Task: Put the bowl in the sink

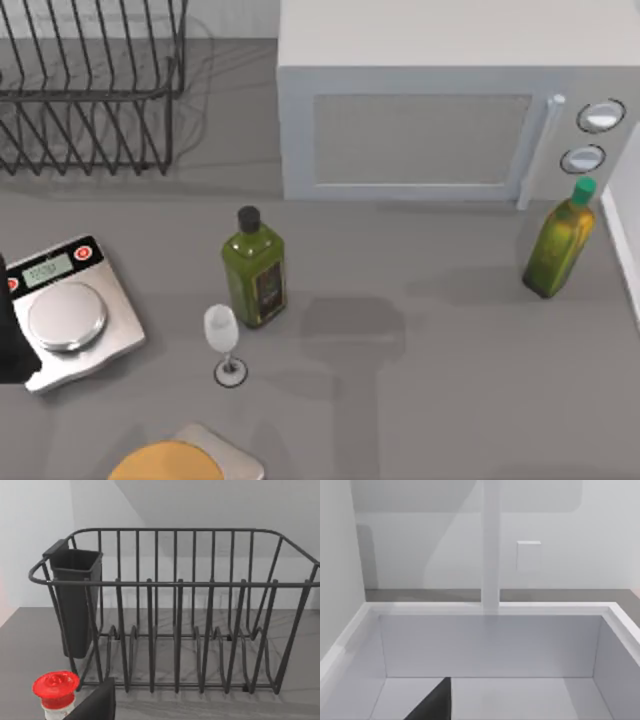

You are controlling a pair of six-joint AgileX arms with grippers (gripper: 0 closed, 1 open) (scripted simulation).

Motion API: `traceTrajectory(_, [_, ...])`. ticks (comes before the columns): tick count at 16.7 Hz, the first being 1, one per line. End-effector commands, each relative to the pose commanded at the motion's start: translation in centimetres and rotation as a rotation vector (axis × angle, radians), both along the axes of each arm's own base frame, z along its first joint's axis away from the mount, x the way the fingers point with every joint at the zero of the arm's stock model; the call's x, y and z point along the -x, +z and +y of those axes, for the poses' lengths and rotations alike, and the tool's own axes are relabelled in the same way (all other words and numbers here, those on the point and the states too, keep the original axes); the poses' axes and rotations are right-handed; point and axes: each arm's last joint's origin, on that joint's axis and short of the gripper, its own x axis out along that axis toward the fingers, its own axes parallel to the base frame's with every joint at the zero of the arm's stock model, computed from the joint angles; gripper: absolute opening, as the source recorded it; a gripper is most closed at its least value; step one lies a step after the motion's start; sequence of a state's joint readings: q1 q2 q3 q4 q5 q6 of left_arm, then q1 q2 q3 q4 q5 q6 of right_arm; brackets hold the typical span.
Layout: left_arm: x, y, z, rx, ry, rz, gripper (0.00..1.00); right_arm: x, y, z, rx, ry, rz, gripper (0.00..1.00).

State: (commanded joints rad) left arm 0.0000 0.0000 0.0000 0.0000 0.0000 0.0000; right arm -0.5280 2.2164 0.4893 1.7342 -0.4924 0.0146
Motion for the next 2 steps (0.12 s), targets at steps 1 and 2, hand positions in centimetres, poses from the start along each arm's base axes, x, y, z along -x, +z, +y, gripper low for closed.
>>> traceTrajectory(1, [0.00, 0.00, 0.00, 0.000, 0.000, 0.000, 1.00, 0.00, 0.00, 0.00, 0.000, 0.000, 0.000, 1.00])
traceTrajectory(2, [0.00, 0.00, 0.00, 0.000, 0.000, 0.000, 1.00, 0.00, 0.00, 0.00, 0.000, 0.000, 0.000, 1.00])
